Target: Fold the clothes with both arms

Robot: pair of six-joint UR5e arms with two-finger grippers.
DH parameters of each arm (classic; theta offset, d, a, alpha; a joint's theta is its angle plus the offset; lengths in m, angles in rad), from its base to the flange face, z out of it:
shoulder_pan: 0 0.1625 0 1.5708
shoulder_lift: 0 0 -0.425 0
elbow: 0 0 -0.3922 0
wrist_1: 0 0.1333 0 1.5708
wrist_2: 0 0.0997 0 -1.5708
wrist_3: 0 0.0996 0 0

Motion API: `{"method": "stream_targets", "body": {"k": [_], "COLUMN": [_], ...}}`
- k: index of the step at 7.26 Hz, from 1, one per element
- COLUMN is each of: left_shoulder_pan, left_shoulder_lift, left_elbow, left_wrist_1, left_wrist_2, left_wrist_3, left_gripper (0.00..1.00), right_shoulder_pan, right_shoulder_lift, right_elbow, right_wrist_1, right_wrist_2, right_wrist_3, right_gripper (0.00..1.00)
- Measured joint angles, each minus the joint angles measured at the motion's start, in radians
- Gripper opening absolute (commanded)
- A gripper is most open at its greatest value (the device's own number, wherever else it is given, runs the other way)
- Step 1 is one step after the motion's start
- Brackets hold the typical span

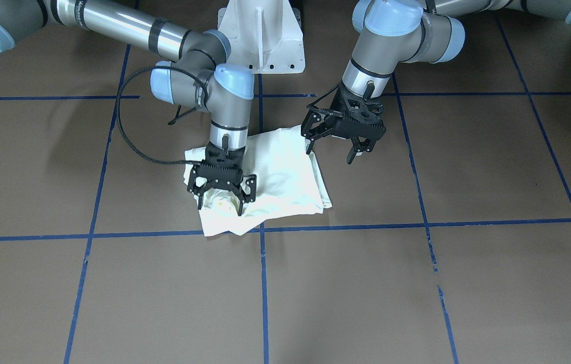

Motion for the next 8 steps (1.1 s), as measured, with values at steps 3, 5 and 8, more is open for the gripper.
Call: {"method": "stream_targets", "body": {"k": [3,5,8], "left_shoulder_pan": [0.001,0.001,0.002], "left_shoulder_lift": [-0.001,-0.001,-0.002], "left_elbow": [0.001,0.001,0.005], "left_wrist_1": [-0.001,-0.003,-0.003], "left_wrist_2": [-0.001,-0.001,-0.002], "left_wrist_3": [0.001,0.001,0.001], "left_gripper": [1.00,1.00,1.00], "right_shoulder_pan": [0.133,0.159,0.103], "right_shoulder_lift": [0.042,0.038,-0.015], "right_elbow": [-0.079,0.002,0.118], "right_wrist_1": [0.093,0.063,0.003], "right_wrist_2": [0.138,0.290,0.314], "right_wrist_3": [-0.013,-0.013,0.001], "right_gripper": [1.00,1.00,0.54]}}
